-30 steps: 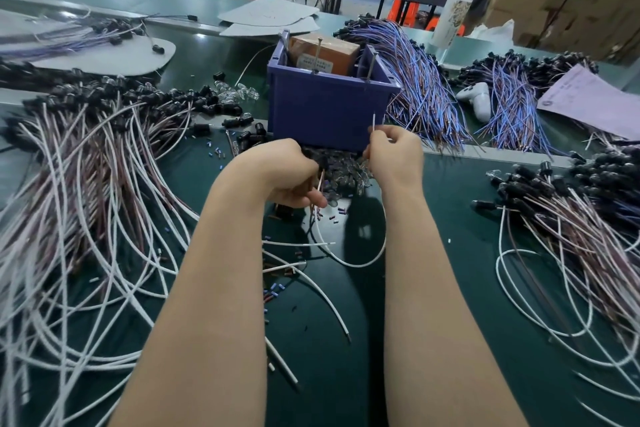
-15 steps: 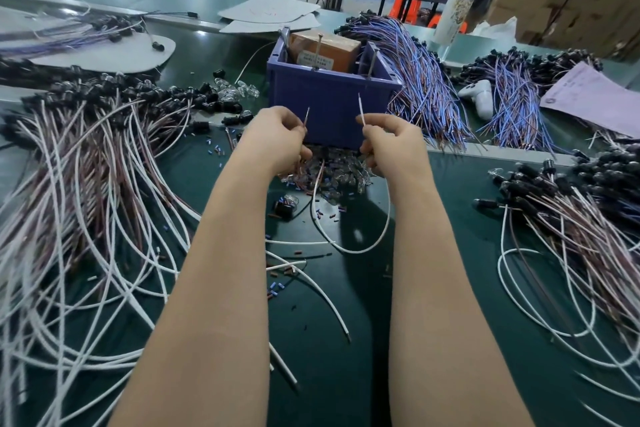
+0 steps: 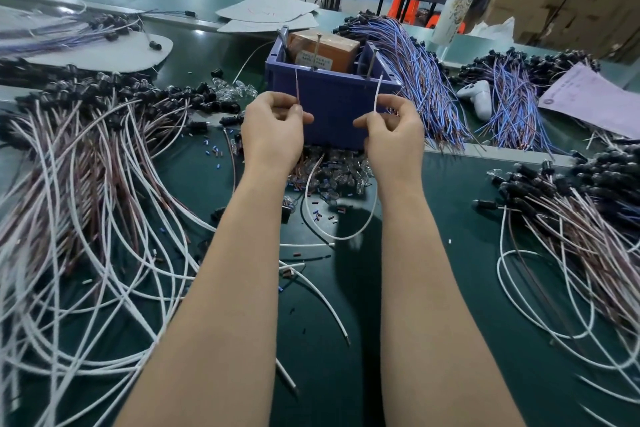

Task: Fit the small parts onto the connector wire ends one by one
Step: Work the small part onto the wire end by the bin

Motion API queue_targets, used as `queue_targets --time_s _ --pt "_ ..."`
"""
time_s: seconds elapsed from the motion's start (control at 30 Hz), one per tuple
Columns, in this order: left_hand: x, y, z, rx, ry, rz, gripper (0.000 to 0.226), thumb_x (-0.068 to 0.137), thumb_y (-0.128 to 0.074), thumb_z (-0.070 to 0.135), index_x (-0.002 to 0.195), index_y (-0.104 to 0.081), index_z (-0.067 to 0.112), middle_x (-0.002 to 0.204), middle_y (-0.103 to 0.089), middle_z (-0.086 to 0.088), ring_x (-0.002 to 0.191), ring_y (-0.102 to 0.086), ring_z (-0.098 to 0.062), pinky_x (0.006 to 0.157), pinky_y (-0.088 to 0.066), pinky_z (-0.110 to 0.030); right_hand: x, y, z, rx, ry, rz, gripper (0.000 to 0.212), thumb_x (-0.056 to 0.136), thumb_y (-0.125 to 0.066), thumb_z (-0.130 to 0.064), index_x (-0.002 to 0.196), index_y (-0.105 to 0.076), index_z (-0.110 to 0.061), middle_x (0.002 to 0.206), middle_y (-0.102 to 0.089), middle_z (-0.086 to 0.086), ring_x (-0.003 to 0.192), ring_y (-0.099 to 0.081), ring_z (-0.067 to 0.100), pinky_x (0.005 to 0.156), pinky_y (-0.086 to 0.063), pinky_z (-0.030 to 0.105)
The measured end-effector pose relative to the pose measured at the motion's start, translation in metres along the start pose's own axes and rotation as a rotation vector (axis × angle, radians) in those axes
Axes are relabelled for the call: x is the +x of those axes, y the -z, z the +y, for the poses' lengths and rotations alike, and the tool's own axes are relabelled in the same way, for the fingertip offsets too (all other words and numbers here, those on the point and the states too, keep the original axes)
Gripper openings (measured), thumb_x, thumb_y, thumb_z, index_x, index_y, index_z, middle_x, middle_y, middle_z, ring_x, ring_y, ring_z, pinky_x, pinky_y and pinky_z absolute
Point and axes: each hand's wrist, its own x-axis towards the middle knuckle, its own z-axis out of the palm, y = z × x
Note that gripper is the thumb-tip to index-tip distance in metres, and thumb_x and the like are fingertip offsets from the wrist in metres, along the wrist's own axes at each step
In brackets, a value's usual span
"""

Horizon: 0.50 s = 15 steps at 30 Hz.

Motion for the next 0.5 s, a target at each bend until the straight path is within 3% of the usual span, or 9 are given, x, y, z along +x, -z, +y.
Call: queue_targets --time_s 0.5 --pt "0.005 -0.013 0.005 -0.027 -0.043 0.012 0.008 0.095 -0.052 0.013 0.099 -0.058 0.016 0.075 -0.066 0.01 0.07 -0.057 -0.006 0.087 -0.053 -0.034 0.004 -0.006 -0.004 -0.006 -0.001 -0.014 0.021 0.093 -0.048 -0.005 0.11 -0.055 -0.015 0.083 -0.07 0.004 0.061 -0.049 0.015 0.069 -0.044 0.035"
